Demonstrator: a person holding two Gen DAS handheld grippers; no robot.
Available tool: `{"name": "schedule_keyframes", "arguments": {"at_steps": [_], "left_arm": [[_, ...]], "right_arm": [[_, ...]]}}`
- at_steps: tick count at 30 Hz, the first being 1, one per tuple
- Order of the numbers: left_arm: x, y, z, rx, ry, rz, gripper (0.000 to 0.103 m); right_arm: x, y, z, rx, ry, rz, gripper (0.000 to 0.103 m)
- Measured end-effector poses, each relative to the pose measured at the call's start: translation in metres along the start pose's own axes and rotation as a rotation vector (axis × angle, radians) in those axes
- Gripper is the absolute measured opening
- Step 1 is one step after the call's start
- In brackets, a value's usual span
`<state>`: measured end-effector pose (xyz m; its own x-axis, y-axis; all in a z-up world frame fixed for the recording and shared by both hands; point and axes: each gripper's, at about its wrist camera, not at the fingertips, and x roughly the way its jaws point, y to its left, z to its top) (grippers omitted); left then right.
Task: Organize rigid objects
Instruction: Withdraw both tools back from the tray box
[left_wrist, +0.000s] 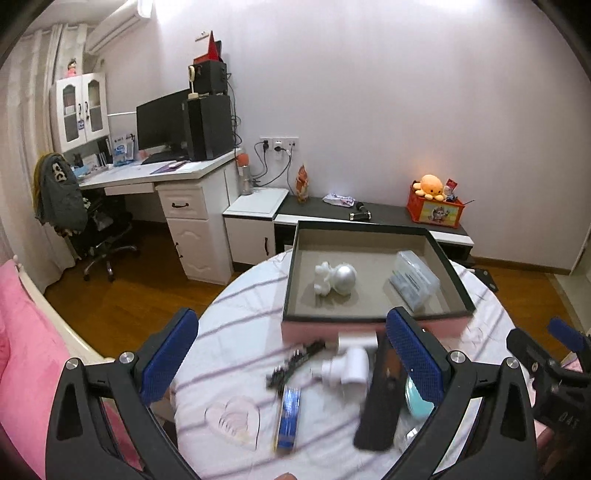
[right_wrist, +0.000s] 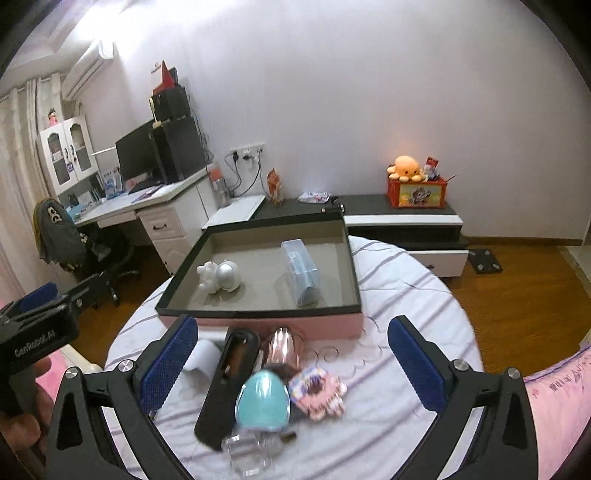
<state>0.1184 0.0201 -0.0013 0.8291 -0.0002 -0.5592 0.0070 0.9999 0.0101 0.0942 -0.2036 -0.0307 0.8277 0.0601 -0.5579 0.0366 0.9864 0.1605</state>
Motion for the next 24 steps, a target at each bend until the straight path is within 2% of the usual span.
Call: {"name": "schedule_keyframes", "arguments": {"at_steps": [5,11,19,24], "left_arm": [[-0.034,0.005,-0.027,-0.020,0.002,0.002,0.103],[-0.051,0.005,-0.051,-0.024,0.025,0.006,0.103],[-0.084,0.005,-0.060,-0.015,-0.038,0.014,0.103],[-0.095,0.010,-0.063,-0.035,-0.069,0.013,0.103]], "right_arm": [[-0.033,0.001,-0.019,-0.020,-0.021,-0.018,0.103],[-0.057,0.005,-0.031,-0.038,-0.043,-0.018,0.103],[-0.087,0.011,-0.036,-0.057,-0.103,-0.015,0.103],[-0.109,0.017,-0.040,-0.072,-0.171,-0.025,0.103]]}}
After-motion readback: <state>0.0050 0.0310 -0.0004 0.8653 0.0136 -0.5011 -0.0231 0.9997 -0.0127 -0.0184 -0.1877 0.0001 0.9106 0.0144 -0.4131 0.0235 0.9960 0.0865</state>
